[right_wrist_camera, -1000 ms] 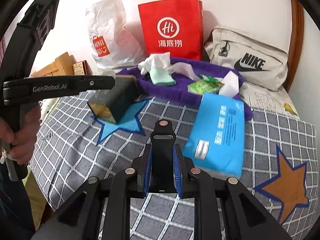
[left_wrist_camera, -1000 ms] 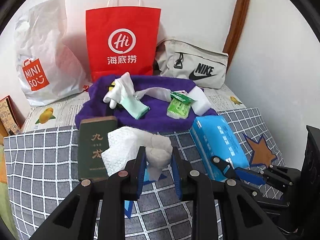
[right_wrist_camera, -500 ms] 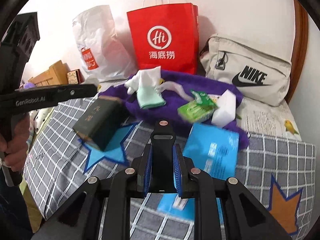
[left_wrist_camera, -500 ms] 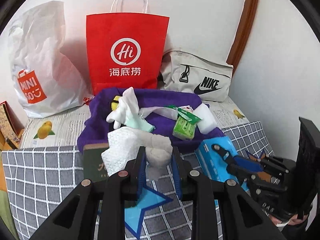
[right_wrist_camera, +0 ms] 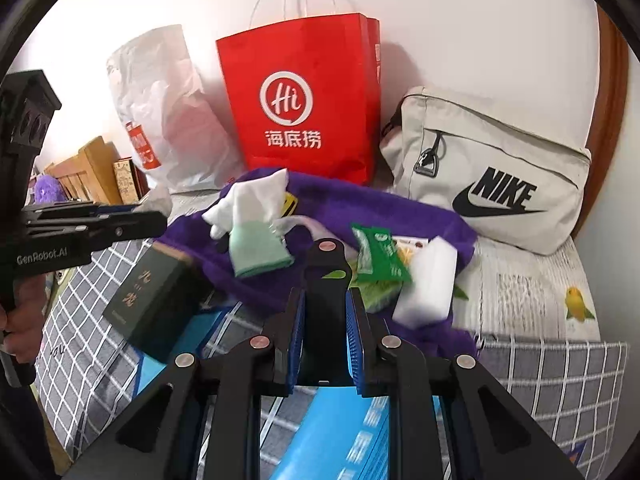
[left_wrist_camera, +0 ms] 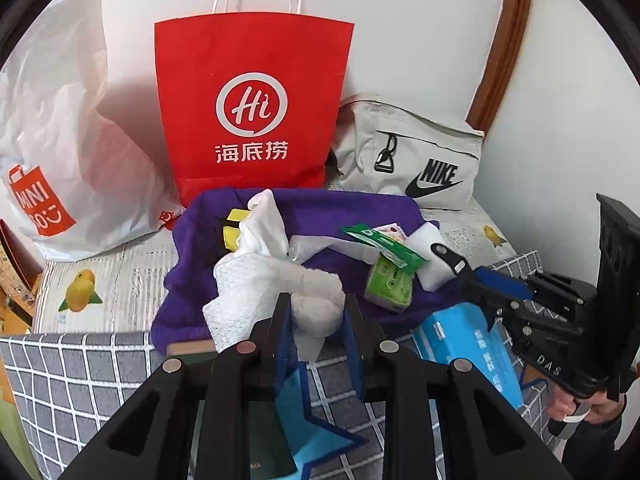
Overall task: Organize soft objects
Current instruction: 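Carry the tissue wad onto the towel with the left gripper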
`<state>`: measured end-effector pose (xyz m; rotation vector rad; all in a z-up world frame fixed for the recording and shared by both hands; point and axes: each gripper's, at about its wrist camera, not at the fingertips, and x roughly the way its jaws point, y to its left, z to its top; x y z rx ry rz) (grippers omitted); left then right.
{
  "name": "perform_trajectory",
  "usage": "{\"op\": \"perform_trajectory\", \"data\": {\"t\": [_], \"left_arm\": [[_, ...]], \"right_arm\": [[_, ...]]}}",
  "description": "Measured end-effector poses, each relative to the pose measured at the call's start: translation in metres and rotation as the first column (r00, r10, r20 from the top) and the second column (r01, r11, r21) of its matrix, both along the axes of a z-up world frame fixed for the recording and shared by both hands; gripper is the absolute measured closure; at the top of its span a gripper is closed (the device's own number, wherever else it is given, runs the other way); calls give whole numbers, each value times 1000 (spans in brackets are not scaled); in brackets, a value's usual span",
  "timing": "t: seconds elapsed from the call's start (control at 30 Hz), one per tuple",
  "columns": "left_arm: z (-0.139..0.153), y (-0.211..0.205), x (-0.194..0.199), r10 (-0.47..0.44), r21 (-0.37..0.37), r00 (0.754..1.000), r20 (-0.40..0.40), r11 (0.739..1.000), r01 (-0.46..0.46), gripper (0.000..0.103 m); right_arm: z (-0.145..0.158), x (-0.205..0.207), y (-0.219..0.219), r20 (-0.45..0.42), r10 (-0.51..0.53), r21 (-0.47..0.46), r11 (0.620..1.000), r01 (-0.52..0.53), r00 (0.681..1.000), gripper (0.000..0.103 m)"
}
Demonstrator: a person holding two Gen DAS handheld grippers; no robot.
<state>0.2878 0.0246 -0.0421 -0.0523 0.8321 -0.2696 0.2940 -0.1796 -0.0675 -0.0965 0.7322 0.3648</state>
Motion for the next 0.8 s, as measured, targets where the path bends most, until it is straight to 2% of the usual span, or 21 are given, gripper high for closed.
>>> {"op": "perform_trajectory", "data": {"t": [0.37,0.8], "left_arm": [[-13,-3,46,4,4,999,-43,1000,-3,80],[-29,-18,91,-30,9,994,-102,999,31,80]], "right_arm": [[6,55,-6,9,-23,17,1000,22,1000,82],[-22,98,10,-102,41,37,999,-38,994,82]]}}
